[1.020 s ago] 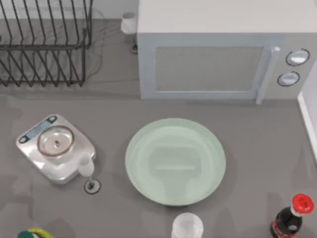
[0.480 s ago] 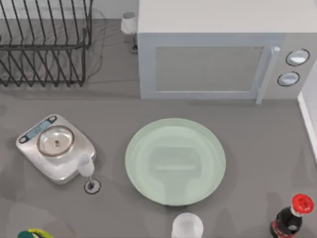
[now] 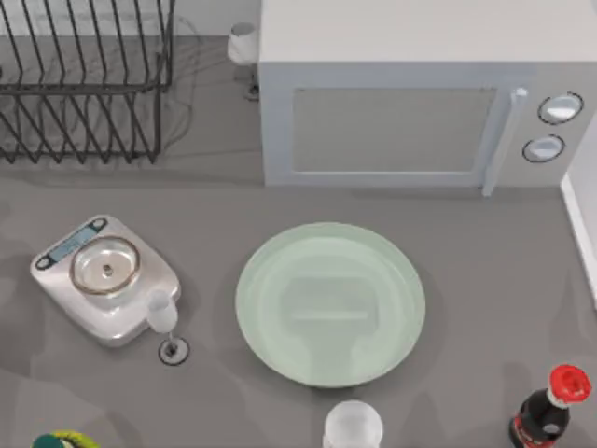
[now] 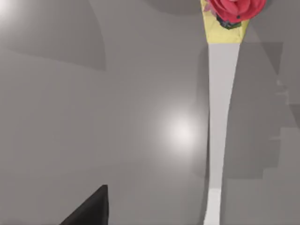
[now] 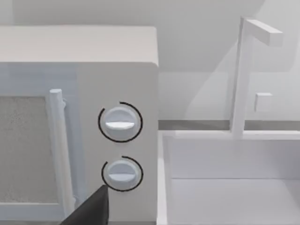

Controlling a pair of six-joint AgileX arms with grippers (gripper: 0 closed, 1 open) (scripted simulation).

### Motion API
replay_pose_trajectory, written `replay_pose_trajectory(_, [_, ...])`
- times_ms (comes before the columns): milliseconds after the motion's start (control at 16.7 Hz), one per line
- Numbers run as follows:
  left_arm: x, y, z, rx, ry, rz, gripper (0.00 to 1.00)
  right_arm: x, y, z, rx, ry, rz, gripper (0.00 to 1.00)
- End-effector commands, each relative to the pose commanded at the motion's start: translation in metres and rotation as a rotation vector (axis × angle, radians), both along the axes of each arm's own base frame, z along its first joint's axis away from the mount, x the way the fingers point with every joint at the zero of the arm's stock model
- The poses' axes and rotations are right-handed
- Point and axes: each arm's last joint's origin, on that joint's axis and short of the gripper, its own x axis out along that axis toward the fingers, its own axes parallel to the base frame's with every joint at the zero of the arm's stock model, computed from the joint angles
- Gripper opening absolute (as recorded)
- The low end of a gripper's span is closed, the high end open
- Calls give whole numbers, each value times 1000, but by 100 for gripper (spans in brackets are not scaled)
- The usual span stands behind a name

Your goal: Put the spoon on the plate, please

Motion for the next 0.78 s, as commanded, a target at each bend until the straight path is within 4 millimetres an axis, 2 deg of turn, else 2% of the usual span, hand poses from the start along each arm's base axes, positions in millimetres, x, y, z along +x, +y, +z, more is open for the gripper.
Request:
replay_pose_trajectory(300, [2,1,-60,6,-14,0,100,0,0,0,0,0,0,100])
replay_pose_trajectory(420, [0,0,-75,3,-8,0,100,0,0,0,0,0,0,100])
replay_pose_trajectory(720, [-1,0,-79,2,-5,0,100,0,0,0,0,0,0,100])
replay_pose_trajectory(780, [-1,0,-79,2,-5,0,92,0,0,0,0,0,0,100])
